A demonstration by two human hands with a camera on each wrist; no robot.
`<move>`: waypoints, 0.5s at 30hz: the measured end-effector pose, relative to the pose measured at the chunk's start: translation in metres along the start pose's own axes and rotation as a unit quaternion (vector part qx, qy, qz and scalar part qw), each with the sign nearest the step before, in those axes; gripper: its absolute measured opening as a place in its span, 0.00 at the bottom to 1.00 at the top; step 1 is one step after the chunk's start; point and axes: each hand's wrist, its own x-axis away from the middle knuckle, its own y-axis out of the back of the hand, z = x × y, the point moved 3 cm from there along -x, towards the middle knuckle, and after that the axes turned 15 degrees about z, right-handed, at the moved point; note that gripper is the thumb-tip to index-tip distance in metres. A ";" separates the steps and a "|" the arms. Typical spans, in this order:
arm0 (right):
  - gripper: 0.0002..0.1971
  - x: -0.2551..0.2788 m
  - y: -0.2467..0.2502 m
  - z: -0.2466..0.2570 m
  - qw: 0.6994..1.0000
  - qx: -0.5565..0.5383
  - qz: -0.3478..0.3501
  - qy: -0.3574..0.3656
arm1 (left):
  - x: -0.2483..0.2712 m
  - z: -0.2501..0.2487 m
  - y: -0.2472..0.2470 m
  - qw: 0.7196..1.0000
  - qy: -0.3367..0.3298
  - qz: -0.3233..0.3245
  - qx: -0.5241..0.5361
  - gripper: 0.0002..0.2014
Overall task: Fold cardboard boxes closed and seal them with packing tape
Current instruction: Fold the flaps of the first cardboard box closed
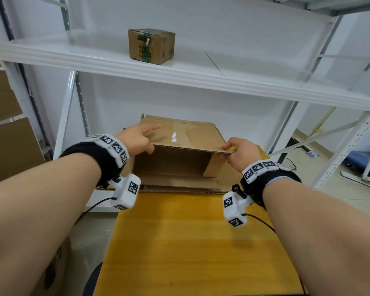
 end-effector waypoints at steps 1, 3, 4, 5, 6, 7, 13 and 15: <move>0.09 0.000 0.001 -0.001 1.000 0.002 0.001 -0.004 | 0.003 0.007 0.002 0.997 -0.012 0.010 0.082 0.45; 0.10 -0.001 0.001 -0.002 1.000 0.011 0.001 -0.007 | 0.009 0.025 0.003 0.975 -0.009 0.037 0.218 0.47; 0.11 -0.003 0.000 -0.003 1.000 0.017 -0.001 -0.006 | 0.012 0.033 0.001 0.965 0.004 0.047 0.257 0.47; 0.13 -0.003 -0.001 -0.004 1.000 0.023 -0.004 -0.005 | 0.014 0.040 -0.001 0.962 0.017 0.050 0.267 0.47; 0.14 -0.004 -0.003 -0.004 1.000 0.030 -0.005 -0.005 | 0.015 0.046 -0.004 0.963 0.026 0.051 0.263 0.47; 0.15 -0.003 -0.004 -0.005 0.999 0.036 -0.004 -0.006 | 0.015 0.051 -0.006 0.966 0.031 0.050 0.252 0.47; 0.13 -0.001 -0.010 -0.002 0.999 0.038 0.031 0.021 | -0.002 0.055 -0.010 0.988 0.048 -0.010 0.148 0.41; 0.12 -0.001 -0.010 0.001 0.996 0.065 0.055 0.024 | -0.004 0.052 -0.010 0.995 0.051 -0.037 0.078 0.40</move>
